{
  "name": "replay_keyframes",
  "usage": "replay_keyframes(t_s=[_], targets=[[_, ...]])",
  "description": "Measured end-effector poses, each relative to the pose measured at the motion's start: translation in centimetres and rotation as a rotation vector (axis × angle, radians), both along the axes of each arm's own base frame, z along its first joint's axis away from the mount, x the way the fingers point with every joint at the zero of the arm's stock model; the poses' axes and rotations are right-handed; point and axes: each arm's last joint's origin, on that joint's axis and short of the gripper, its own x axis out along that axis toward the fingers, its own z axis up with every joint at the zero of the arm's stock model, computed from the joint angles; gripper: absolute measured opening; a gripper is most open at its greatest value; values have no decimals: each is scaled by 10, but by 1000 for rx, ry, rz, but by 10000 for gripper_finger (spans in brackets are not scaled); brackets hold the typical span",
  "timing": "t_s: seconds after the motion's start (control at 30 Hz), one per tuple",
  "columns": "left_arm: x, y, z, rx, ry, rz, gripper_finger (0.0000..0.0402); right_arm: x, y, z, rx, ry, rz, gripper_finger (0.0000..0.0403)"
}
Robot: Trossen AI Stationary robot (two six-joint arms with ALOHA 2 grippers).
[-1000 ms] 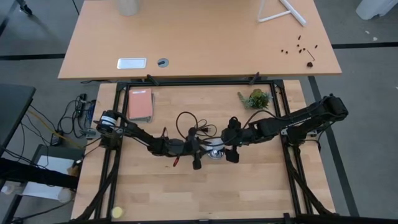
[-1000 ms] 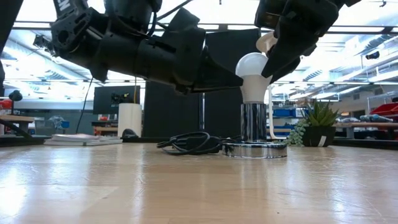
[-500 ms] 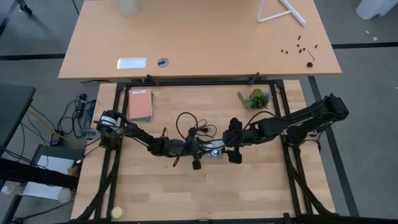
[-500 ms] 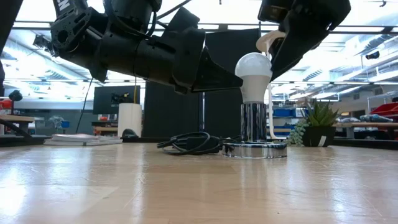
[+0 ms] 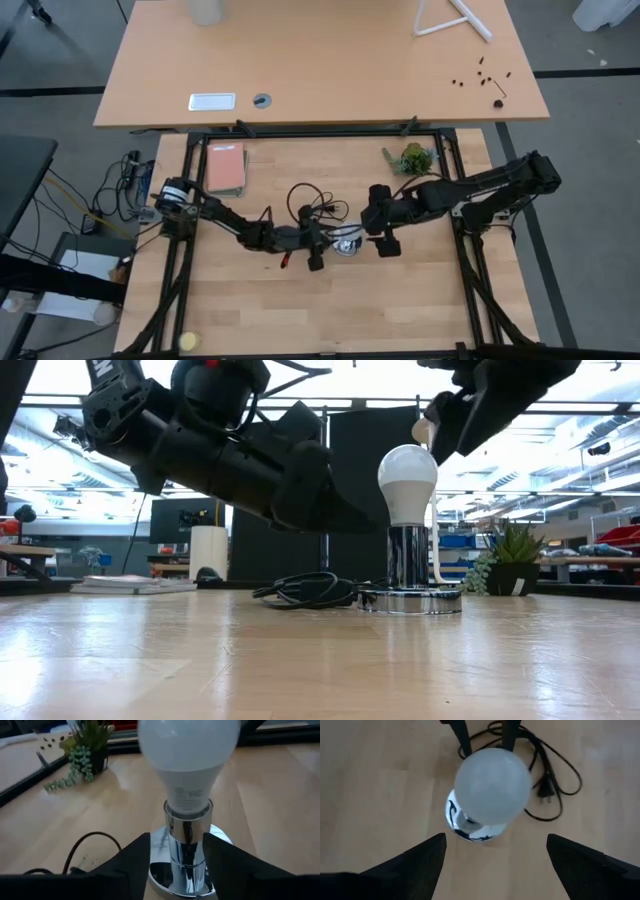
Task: Screw lightbulb
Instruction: Insert the lightbulb into the lamp
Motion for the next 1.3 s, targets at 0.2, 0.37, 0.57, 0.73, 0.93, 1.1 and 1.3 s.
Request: replay_keyframes(t_s=[0.2, 0.37, 0.57, 0.73, 0.93, 1.1, 1.3], targets=[[1, 0, -3, -32, 3, -35, 239, 2, -11, 13, -13, 11, 27, 359], [4, 4, -27, -18, 39, -26, 252, 2, -12, 15, -12, 3, 26, 359], [8, 10, -39, -13, 2, -28, 217, 2, -13, 15, -12, 5, 26, 357], [10, 13, -37, -36, -30, -62, 169, 3, -12, 16, -17, -4, 36, 355], [19, 12, -31, -53, -51, -83, 126, 6, -12, 17, -20, -34, 47, 352], [25, 11, -25, -55, -64, -85, 111, 6, -12, 17, -20, -39, 47, 352], [37, 9, -32, -55, -50, -85, 105, 6, -12, 17, -20, -35, 47, 352]])
